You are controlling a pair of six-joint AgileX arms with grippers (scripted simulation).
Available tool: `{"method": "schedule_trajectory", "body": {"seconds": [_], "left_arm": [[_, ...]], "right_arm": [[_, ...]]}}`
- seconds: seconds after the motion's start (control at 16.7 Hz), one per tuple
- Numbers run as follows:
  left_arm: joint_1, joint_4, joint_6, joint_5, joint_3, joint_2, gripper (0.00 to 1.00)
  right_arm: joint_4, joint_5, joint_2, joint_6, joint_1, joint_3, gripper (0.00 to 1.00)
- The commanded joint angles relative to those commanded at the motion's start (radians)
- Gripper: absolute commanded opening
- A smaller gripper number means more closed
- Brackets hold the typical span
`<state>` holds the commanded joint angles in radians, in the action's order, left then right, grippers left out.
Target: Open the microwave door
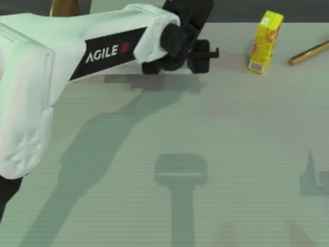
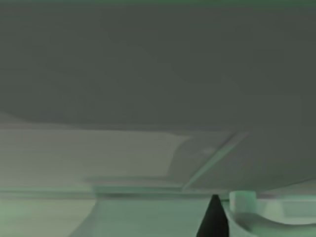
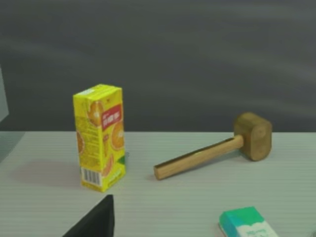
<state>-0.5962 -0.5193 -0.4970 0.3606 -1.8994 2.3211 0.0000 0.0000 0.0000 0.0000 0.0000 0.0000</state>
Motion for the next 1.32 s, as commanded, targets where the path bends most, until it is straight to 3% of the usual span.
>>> {"method": "schedule_trajectory", "body": {"seconds": [0.12,0.18,0.6,0.72,1.32], "left_arm": [[0.000,0.000,0.000,0.000,0.000,0.000,0.02],[0.000,0.000,0.000,0.000,0.000,0.000,0.00],[0.000,0.000,0.000,0.000,0.000,0.000,0.00],[-0.037,-0.007,-0.003,-0.012,0.058,-0.028,0.00],[-0.032,0.054,-0.029,0.020,0.160,-0.096,0.00]], "right_arm": [[0.000,0.000,0.000,0.000,0.000,0.000,1.00],[0.000,0.000,0.000,0.000,0.000,0.000,1.00],[0.000,0.000,0.000,0.000,0.000,0.000,1.00],[0.000,0.000,0.000,0.000,0.000,0.000,1.00],[0.000,0.000,0.000,0.000,0.000,0.000,1.00]]}}
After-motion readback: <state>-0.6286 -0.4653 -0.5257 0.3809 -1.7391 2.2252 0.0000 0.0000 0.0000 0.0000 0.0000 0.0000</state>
